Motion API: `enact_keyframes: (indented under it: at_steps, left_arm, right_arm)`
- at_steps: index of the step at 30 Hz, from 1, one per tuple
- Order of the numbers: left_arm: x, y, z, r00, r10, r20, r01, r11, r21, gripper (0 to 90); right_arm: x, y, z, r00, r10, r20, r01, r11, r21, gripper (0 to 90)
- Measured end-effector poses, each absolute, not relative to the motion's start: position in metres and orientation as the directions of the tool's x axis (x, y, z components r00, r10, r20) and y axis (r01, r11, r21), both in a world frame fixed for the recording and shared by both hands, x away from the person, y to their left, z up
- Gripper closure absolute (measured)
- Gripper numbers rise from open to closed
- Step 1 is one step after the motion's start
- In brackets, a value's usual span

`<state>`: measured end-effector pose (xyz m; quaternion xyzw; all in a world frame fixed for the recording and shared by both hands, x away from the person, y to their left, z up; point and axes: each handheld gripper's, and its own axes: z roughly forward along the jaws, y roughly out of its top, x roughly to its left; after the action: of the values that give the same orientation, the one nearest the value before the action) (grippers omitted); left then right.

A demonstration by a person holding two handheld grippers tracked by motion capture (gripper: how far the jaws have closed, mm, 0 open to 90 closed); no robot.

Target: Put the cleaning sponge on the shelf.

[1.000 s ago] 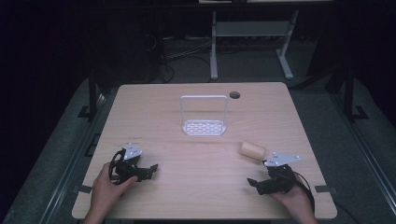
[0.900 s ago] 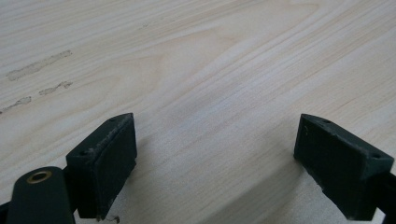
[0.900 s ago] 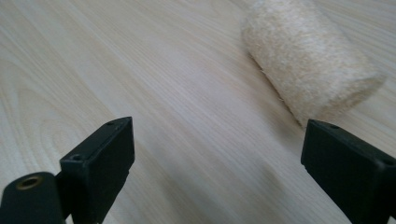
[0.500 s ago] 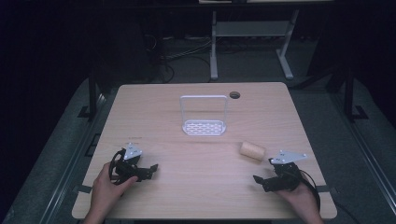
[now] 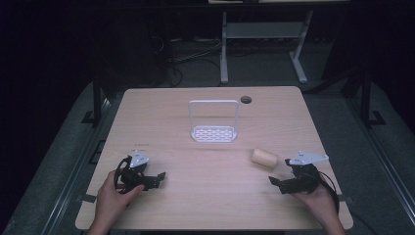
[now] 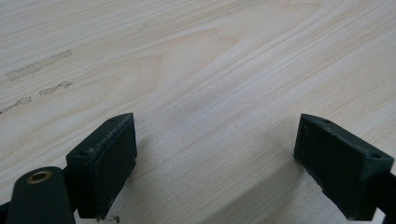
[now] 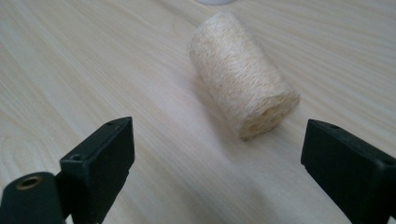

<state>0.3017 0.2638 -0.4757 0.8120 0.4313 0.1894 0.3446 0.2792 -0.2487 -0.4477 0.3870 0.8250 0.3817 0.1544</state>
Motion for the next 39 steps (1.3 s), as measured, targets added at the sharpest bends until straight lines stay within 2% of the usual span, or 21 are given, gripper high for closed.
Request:
enact_keyframes:
  at_steps: [39]
  left_arm:
    - [0.302, 0.264, -0.476, 0.556, 0.831, 0.01, 0.57, -0.39, 0.723, 12.6]
  right_arm:
    - [0.334, -0.236, -0.432, -0.72, 0.693, 0.043, 0.473, 0.445, 0.76, 9.4]
